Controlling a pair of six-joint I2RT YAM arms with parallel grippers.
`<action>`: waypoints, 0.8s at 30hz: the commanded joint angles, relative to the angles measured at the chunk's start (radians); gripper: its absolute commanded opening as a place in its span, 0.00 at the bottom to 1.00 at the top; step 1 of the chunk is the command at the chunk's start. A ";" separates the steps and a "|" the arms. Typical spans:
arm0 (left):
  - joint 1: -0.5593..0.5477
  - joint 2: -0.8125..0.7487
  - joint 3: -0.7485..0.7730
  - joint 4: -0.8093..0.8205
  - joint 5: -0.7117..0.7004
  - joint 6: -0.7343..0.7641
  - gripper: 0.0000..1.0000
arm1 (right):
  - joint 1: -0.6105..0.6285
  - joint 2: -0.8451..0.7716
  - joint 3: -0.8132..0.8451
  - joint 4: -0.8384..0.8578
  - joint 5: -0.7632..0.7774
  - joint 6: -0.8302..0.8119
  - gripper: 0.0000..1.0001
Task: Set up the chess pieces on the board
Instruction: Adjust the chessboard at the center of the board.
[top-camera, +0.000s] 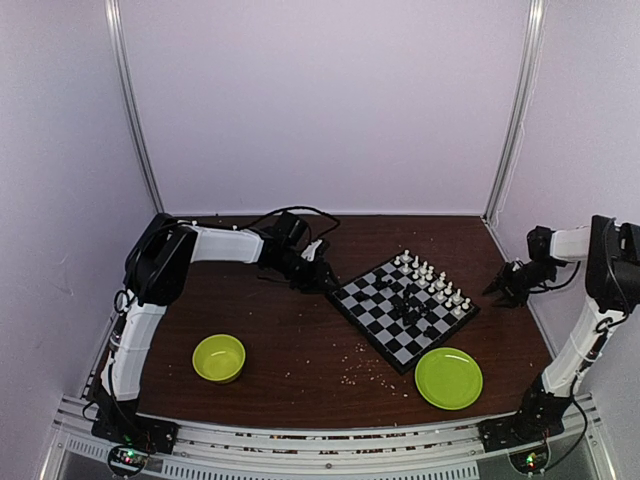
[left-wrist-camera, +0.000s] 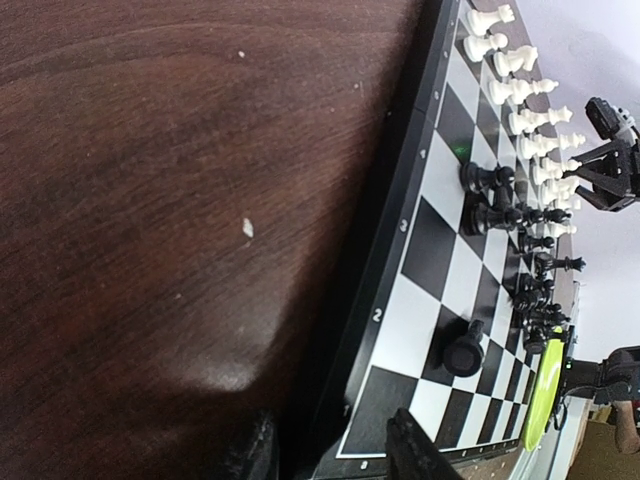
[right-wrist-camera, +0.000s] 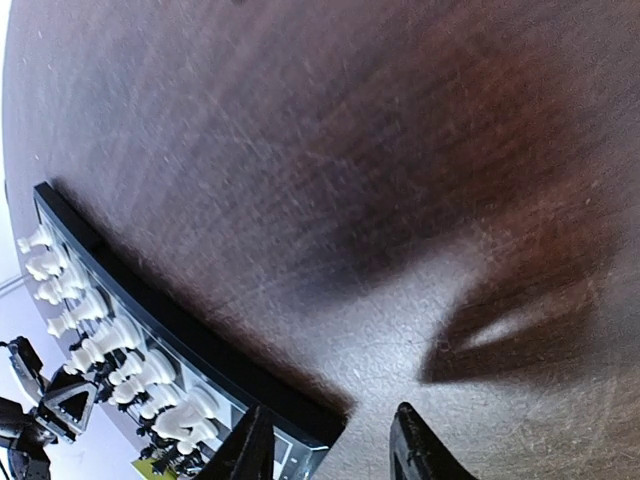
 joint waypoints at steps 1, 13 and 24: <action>0.004 -0.031 -0.012 -0.031 -0.023 0.025 0.38 | -0.003 0.026 0.019 -0.055 -0.045 -0.085 0.39; 0.005 -0.035 -0.033 -0.014 -0.016 0.040 0.39 | -0.015 0.131 0.193 -0.396 0.018 -0.628 0.35; 0.005 -0.038 -0.032 -0.015 -0.001 0.076 0.41 | 0.003 -0.089 0.137 -0.395 0.164 -1.198 0.34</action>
